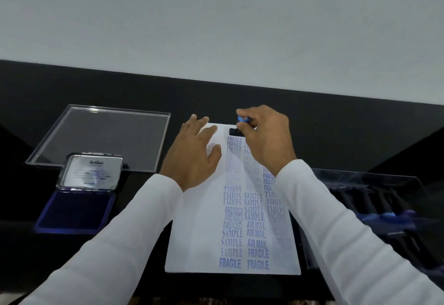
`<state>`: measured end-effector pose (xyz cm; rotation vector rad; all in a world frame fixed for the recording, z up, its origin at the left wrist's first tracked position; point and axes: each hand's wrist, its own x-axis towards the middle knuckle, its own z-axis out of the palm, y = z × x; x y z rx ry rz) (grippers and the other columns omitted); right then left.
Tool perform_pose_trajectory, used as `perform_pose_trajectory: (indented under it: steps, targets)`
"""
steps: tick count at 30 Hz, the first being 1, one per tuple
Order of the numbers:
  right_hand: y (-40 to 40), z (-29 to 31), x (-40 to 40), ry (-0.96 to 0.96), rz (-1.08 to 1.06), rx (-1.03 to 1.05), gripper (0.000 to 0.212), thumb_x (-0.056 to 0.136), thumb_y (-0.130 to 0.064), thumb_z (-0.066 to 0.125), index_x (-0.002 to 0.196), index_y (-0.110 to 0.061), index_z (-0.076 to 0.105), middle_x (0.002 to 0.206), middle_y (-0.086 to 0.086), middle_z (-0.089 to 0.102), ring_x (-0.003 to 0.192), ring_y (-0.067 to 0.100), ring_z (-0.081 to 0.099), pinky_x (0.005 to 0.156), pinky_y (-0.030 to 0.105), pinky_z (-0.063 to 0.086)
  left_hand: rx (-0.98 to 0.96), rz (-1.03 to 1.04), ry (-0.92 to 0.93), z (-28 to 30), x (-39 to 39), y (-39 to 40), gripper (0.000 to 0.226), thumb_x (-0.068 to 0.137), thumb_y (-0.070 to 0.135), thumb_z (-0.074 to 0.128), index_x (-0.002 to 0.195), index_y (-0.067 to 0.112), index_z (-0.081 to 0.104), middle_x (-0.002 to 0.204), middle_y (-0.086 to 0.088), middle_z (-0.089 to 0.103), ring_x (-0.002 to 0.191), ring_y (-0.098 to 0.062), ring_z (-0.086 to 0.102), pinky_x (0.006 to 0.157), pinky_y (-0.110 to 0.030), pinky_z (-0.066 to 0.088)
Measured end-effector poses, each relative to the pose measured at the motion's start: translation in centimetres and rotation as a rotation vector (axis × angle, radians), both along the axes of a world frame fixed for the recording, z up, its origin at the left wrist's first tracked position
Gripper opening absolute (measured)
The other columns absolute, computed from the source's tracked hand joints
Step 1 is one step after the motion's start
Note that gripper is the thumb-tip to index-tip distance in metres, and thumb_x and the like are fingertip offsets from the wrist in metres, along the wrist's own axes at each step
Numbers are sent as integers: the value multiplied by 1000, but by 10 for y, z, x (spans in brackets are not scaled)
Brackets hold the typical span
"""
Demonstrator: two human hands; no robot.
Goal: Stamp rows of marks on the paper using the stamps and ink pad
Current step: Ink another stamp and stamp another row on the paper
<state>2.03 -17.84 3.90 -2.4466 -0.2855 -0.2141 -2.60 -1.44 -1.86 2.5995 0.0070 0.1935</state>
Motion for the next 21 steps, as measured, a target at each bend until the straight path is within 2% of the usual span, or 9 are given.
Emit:
perform_pose_trajectory:
  steps: [7,10,13,16,21]
  targets:
    - [3,-6,12,-6,5,-52,31,93,-21,69,124,-20,69,118,-4,67,89,2,53,71,-5,28,21,-17,-12,-9,6,3,51,101,45,49,147,23,48,162,3,32,154,-22,14,122,-39,14]
    - [3,-7,13,-12,12,-59,31,93,-21,69,124,-20,69,119,-3,67,91,2,53,75,-4,29,33,-15,2,-12,6,4,51,101,46,48,147,23,48,162,4,32,154,-21,14,120,-36,11]
    - [4,-6,12,-6,13,-44,31,93,-20,69,123,-20,69,119,-2,67,96,6,61,84,6,38,48,-12,12,-12,7,4,52,101,48,46,148,24,47,162,4,31,154,-21,13,120,-36,10]
    - [5,-6,10,10,18,-43,31,93,-20,68,124,-19,69,120,-1,67,102,12,64,88,11,40,48,-9,23,-13,7,4,53,101,49,46,148,25,47,162,5,31,154,-21,13,122,-38,13]
    - [6,-8,11,26,4,-41,31,93,-21,67,124,-20,69,121,-2,67,95,6,58,81,3,32,56,-6,49,-11,7,3,55,101,52,44,150,27,44,163,6,27,154,-20,11,122,-39,13]
